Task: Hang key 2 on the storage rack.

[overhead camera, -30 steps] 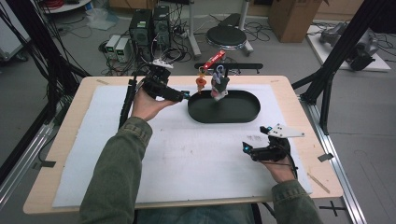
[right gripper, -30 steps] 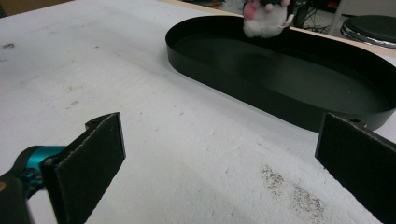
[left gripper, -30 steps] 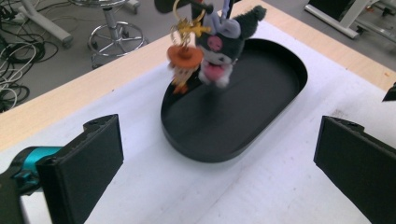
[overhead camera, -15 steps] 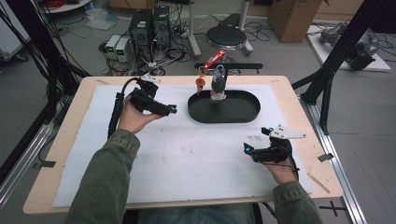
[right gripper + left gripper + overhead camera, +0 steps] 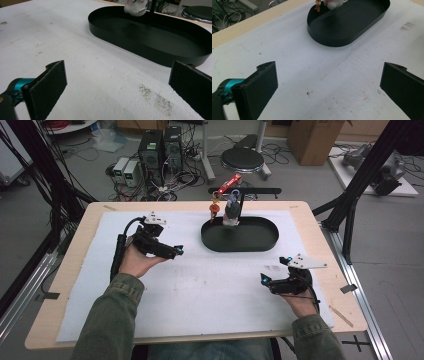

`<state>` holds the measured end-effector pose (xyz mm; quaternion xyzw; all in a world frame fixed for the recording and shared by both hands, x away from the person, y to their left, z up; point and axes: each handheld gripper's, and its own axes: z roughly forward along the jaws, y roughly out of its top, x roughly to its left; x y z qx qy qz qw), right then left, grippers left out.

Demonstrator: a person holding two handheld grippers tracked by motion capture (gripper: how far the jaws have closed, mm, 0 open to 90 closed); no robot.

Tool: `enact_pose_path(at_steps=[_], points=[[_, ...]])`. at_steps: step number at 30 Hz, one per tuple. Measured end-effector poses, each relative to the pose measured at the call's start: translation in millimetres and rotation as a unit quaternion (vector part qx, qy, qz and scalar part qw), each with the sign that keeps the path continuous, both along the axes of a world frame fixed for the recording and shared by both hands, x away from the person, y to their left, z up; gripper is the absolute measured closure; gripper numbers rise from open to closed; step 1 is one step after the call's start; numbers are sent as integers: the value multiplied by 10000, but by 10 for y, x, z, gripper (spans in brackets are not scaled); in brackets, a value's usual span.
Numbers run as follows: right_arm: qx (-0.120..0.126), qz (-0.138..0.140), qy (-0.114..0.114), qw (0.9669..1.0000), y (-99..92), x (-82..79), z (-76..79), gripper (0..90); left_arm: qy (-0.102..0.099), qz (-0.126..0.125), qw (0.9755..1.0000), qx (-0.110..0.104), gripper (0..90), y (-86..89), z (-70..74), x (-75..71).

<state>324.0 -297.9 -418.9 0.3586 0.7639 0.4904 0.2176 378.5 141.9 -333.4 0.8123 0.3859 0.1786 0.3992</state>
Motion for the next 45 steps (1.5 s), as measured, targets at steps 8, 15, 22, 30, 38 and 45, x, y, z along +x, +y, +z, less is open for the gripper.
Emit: enact_pose_path(at_steps=[8, 15, 22, 30, 38, 45], points=[[32, 27, -11, 10000, -7, -9, 5, 7, -106, -67, 9999, 4, 18, 148, -206, -224], [20, 31, 1, 10000, 1, -9, 2, 7, -145, 122, 9997, -158, 18, 385, -353, -399], [-5, 48, 13, 10000, 11, -15, -1, 7, -426, 220, 9981, -382, 18, 591, -475, -646], [-25, 61, 30, 10000, 17, -15, -5, 7, -768, 469, 9946, -518, 18, 844, -547, -934], [-40, 96, 54, 9999, 44, -14, -15, 7, -1022, 763, 9894, -700, 18, 1042, -580, -1169], [-80, 144, 46, 9999, 65, 2, -22, 7, -864, 893, 9895, -737, 18, 1121, -692, -1218]])
